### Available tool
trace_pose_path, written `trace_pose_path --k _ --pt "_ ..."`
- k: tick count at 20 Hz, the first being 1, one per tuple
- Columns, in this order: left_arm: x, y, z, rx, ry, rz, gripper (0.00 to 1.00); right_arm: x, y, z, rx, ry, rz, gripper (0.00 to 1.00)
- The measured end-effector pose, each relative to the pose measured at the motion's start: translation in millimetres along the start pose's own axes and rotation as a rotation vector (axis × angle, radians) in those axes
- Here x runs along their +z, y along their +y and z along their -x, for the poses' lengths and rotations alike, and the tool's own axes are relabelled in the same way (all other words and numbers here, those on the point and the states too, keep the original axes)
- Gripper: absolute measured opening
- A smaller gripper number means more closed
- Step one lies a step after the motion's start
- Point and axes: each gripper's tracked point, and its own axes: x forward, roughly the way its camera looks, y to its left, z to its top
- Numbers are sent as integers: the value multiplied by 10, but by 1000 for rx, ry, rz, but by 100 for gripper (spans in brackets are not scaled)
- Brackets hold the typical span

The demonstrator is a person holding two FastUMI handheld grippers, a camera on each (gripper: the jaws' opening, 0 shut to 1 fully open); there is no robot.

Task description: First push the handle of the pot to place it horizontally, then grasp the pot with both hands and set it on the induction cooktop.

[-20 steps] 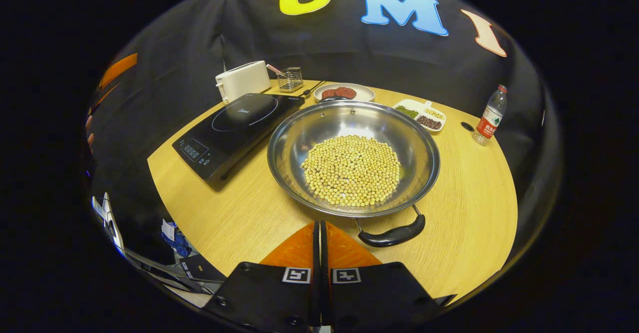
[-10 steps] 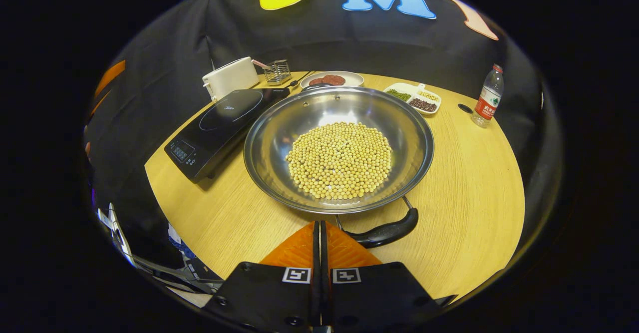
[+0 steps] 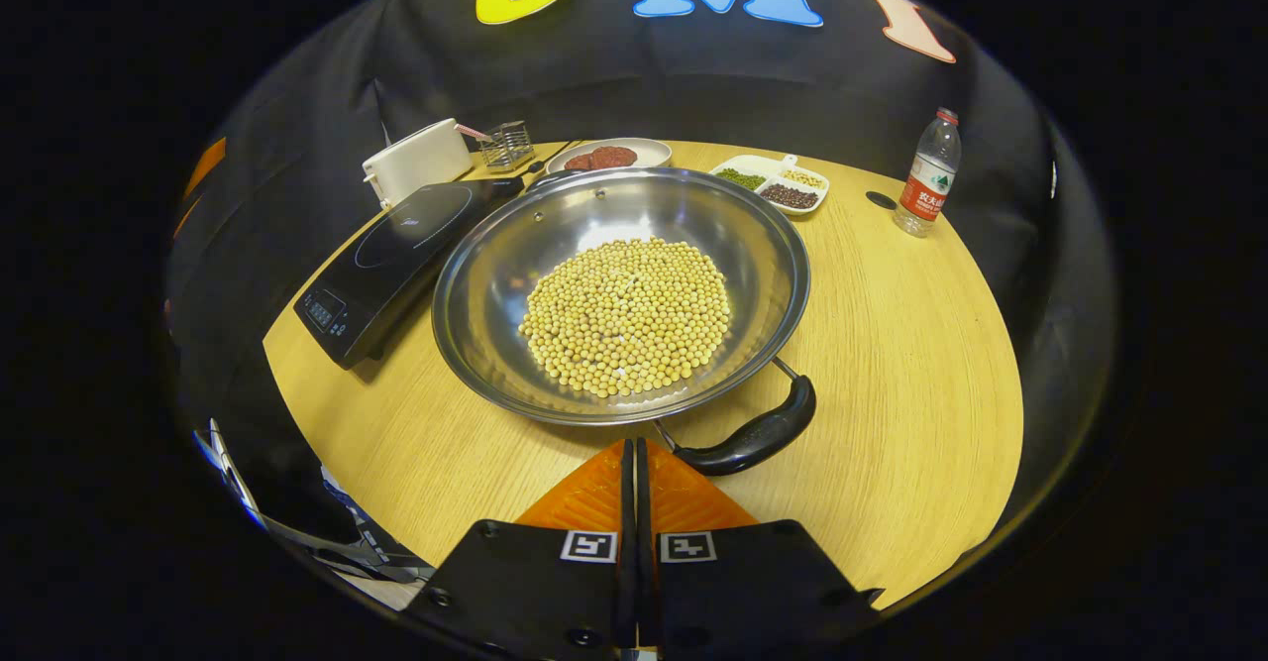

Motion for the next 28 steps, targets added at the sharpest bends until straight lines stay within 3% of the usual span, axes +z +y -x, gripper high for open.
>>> trace_pose_path --k 15,28 --pt "-130 -439 -239 -26 28 -2 82 182 -498 -127 -67 -39 -46 2" --pt "-199 -757 -398 7 53 -32 82 430 -920 -340 -88 -66 -42 0"
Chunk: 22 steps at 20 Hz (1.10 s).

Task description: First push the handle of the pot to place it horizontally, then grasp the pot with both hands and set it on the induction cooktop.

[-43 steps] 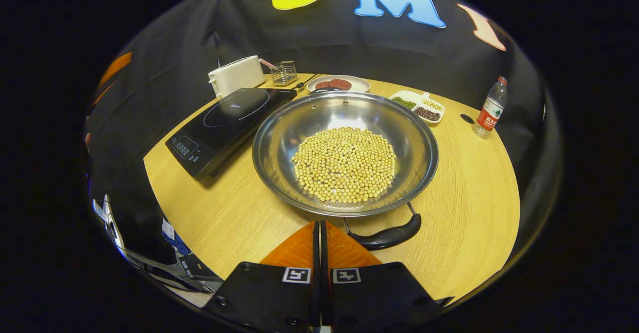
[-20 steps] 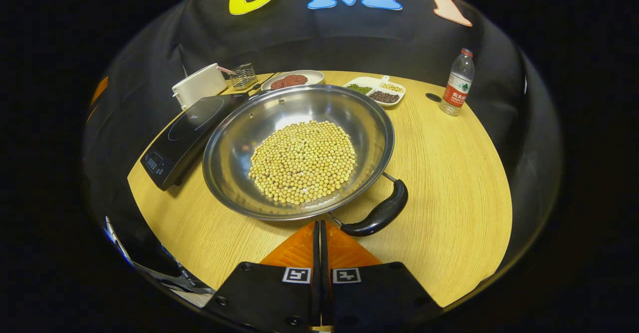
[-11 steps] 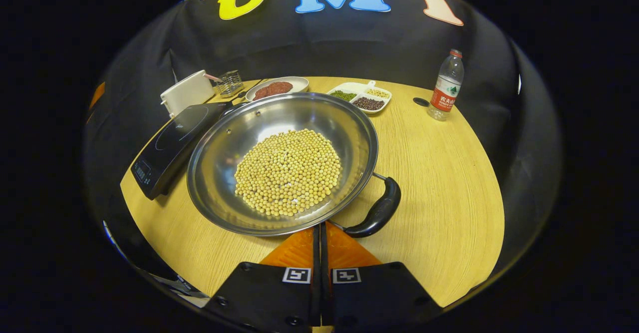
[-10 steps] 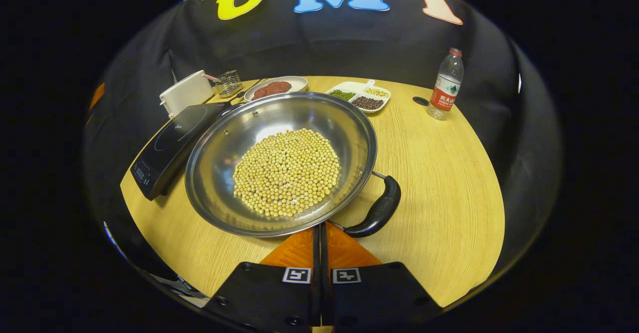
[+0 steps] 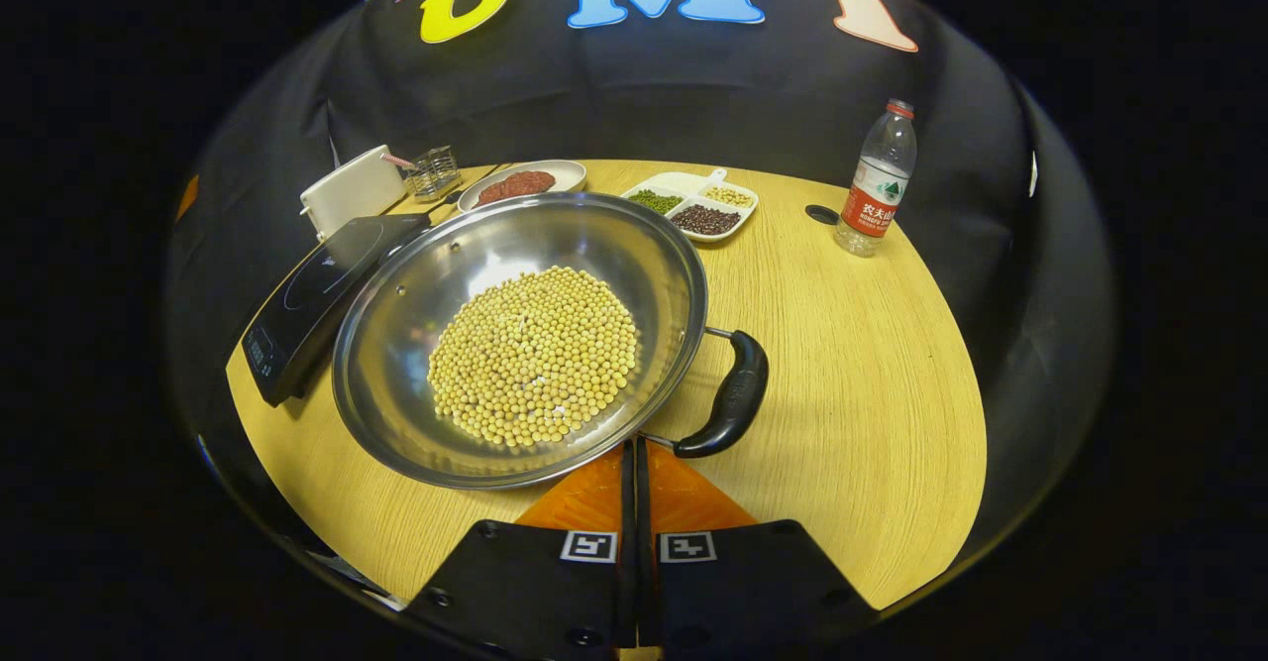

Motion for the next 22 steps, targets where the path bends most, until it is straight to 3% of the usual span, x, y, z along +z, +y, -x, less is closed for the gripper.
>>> trace_pose_path --k 10,16,20,21,22 --pt "-143 -207 17 35 34 -11 84 164 -164 -167 8 -41 -58 2" --pt "-238 -354 -147 -28 60 3 84 158 -226 12 -32 -73 -56 2" --pt "-295 -455 -403 -98 59 1 83 360 -240 250 -72 -174 -94 4" --pt "-300 -474 -482 -118 53 4 82 410 -194 327 -68 -198 -107 6" --pt "-289 -495 -547 -137 50 7 82 456 -188 364 -78 -219 -110 33"
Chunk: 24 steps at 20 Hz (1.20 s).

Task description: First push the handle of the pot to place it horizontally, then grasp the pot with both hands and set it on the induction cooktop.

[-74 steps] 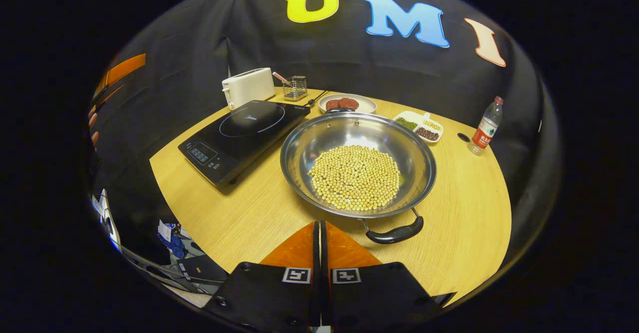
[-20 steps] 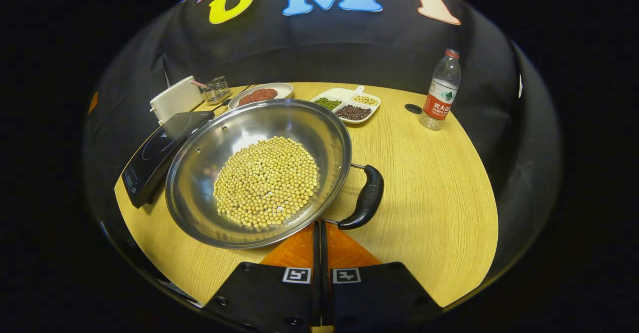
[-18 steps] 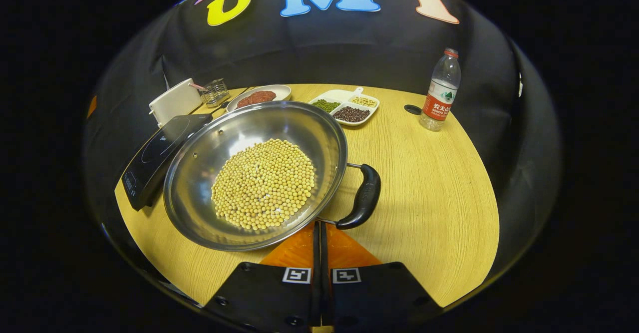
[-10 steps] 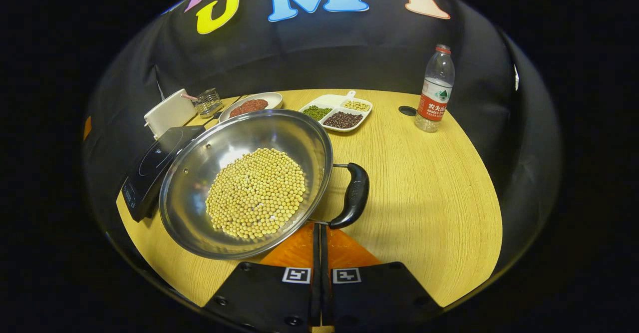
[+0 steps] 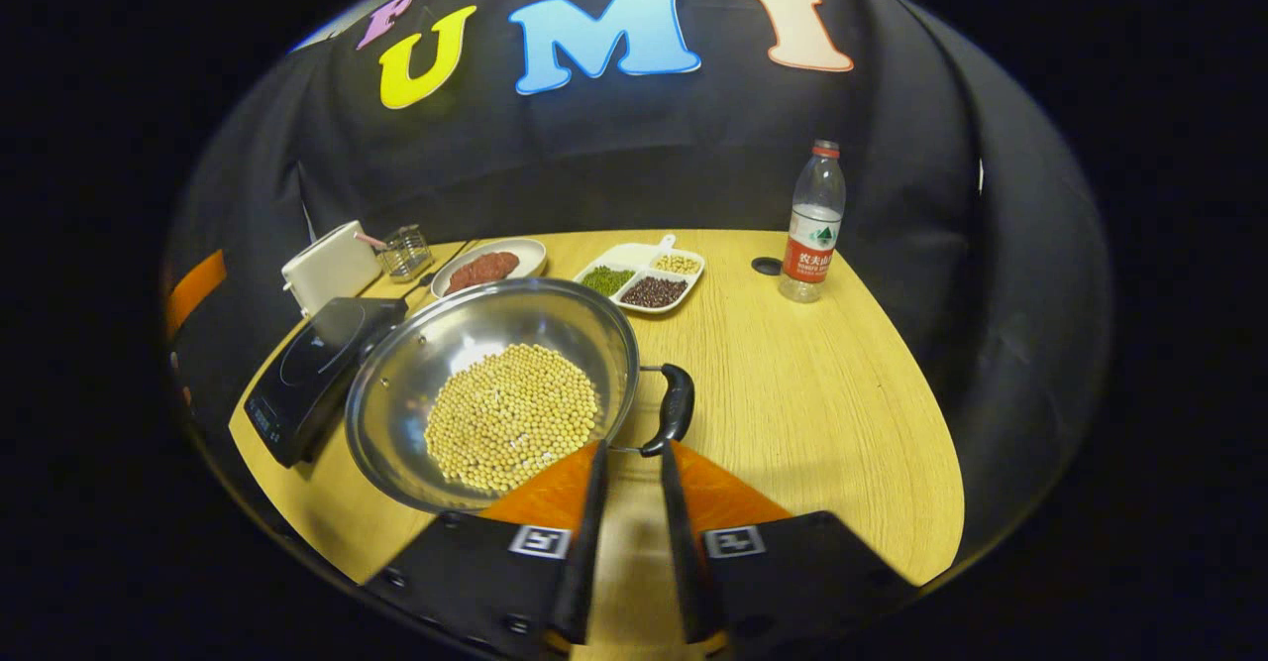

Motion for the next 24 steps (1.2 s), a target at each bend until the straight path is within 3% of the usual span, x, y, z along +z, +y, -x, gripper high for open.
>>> trace_pose_path --k 2,3,14,24 --pt "-55 -34 -126 -40 5 3 83 96 2 43 -29 -41 13 90" --pt "-84 -64 -207 -63 12 5 82 155 2 48 -47 -58 17 96" --pt "-938 -588 -998 -321 238 30 83 321 18 -166 -131 -59 -11 98" --pt "-1675 -787 -1422 -365 424 55 85 204 -45 -494 -159 -6 -21 99"
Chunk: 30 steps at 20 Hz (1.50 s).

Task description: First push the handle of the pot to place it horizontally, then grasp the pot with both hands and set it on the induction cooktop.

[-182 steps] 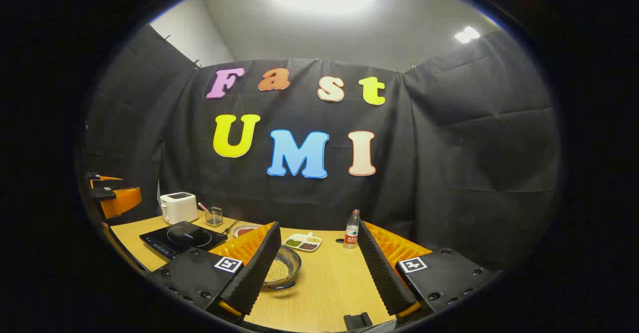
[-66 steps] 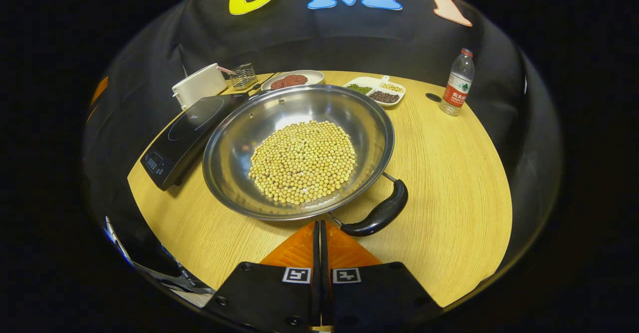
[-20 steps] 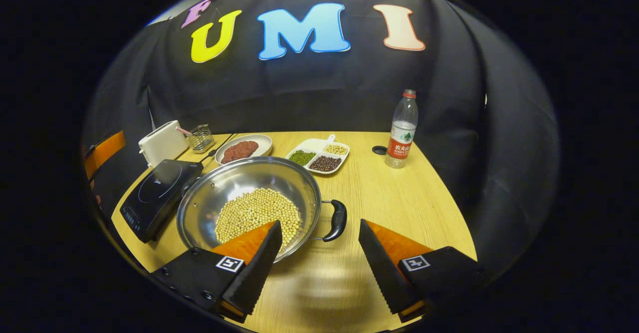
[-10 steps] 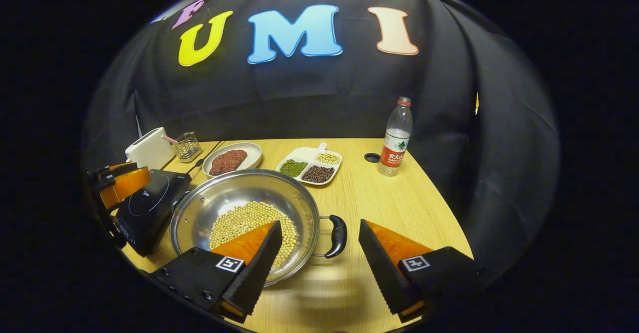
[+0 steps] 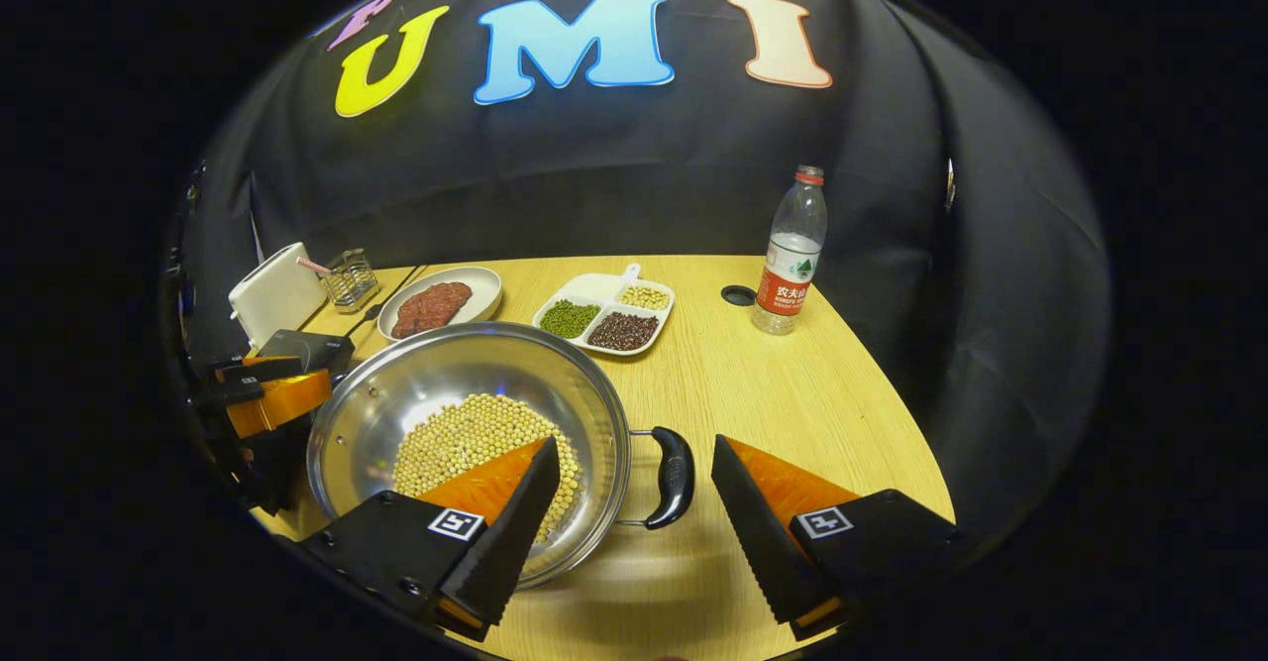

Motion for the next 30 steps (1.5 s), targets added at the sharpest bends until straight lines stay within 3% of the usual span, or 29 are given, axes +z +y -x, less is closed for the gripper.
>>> trace_pose_path --k 5,13,15,17,20,21,24,25,26,27,28,30 --pt "-243 -21 -208 8 80 32 85 -83 7 -200 10 42 -17 99" --pt "-348 -25 -349 36 112 37 85 -229 -62 -430 -8 109 -45 99" --pt "-384 -25 -353 42 127 35 85 -260 -65 -449 -9 121 -52 94" --pt "-426 -66 -365 30 143 45 85 -285 -49 -456 -2 130 -68 84" --pt "-418 -93 -387 41 131 73 73 -307 -76 -443 -10 135 -67 67" --pt "-441 -103 -386 43 137 78 67 -313 -58 -466 -8 138 -71 68" --pt "-438 -109 -371 48 132 95 60 -306 -36 -460 9 136 -96 55" --pt "-424 -110 -371 49 126 95 61 -303 -26 -462 9 136 -97 57" --pt "-407 -104 -365 54 122 95 60 -301 -23 -512 8 127 -102 48" --pt "-397 -95 -370 64 114 97 58 -300 5 -481 10 128 -102 48" --pt "-387 -95 -369 67 107 97 57 -291 -12 -461 11 130 -103 41" --pt "-331 -87 -316 65 102 85 59 -256 19 -435 20 129 -116 45"
